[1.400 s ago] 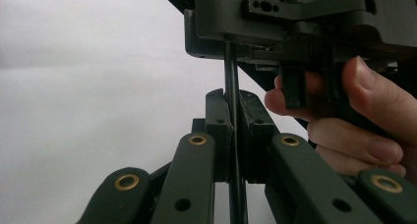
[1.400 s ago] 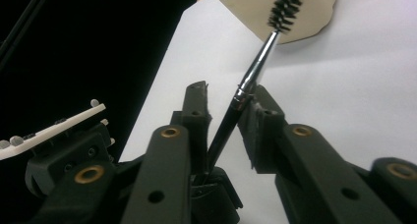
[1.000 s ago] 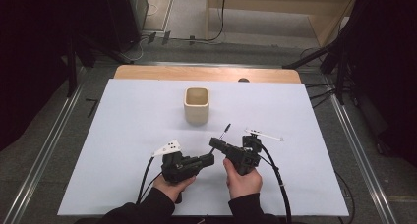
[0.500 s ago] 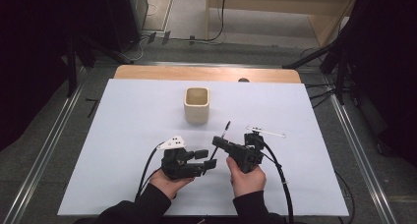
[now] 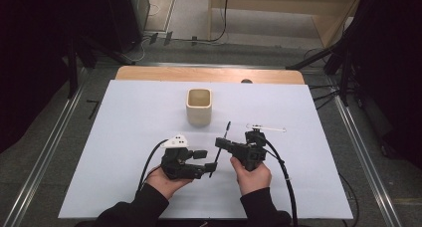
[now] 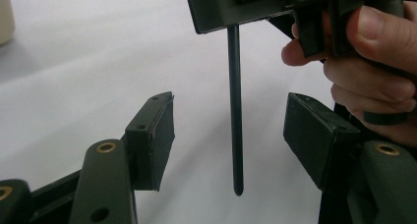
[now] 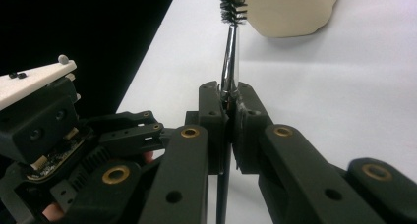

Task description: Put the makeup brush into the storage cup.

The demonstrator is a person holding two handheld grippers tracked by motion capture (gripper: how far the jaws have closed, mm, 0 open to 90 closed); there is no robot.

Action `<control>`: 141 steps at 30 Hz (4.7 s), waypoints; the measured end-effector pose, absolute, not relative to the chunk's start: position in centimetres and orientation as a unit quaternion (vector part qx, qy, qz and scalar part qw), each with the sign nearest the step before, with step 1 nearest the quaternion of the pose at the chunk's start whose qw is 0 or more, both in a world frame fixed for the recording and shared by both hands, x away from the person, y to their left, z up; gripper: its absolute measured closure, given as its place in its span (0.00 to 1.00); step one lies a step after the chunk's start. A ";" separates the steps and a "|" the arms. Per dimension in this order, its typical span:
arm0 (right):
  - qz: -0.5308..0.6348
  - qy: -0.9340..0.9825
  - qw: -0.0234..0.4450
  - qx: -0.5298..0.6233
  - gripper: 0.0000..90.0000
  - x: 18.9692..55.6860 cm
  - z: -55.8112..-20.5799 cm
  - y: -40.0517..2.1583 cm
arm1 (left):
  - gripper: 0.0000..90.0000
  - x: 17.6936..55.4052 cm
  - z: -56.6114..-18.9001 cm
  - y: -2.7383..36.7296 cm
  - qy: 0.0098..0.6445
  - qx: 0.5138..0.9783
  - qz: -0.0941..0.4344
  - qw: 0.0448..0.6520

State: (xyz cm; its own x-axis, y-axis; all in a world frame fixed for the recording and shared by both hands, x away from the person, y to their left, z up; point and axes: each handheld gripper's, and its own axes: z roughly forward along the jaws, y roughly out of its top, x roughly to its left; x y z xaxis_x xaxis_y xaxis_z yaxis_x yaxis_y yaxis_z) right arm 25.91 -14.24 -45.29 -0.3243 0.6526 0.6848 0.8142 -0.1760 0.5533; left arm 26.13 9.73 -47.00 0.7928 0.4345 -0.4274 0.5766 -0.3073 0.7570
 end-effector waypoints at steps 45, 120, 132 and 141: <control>-0.497 -0.726 0.104 -0.464 0.95 27.7 -46.5 -14.1 | 0.41 29.1 -47.6 10.0 0.268 0.826 -0.175 0.465; -0.533 -0.738 0.034 -0.412 0.38 26.4 -45.5 -14.4 | 0.94 29.7 -46.7 10.8 0.316 0.814 -0.166 0.457; -0.519 -0.759 0.019 -0.393 0.33 26.4 -45.8 -14.8 | 0.94 29.8 -46.3 11.7 0.320 0.815 -0.153 0.458; -0.503 -0.770 0.014 -0.392 0.29 26.4 -46.1 -15.2 | 0.94 29.8 -46.1 12.2 0.321 0.816 -0.146 0.459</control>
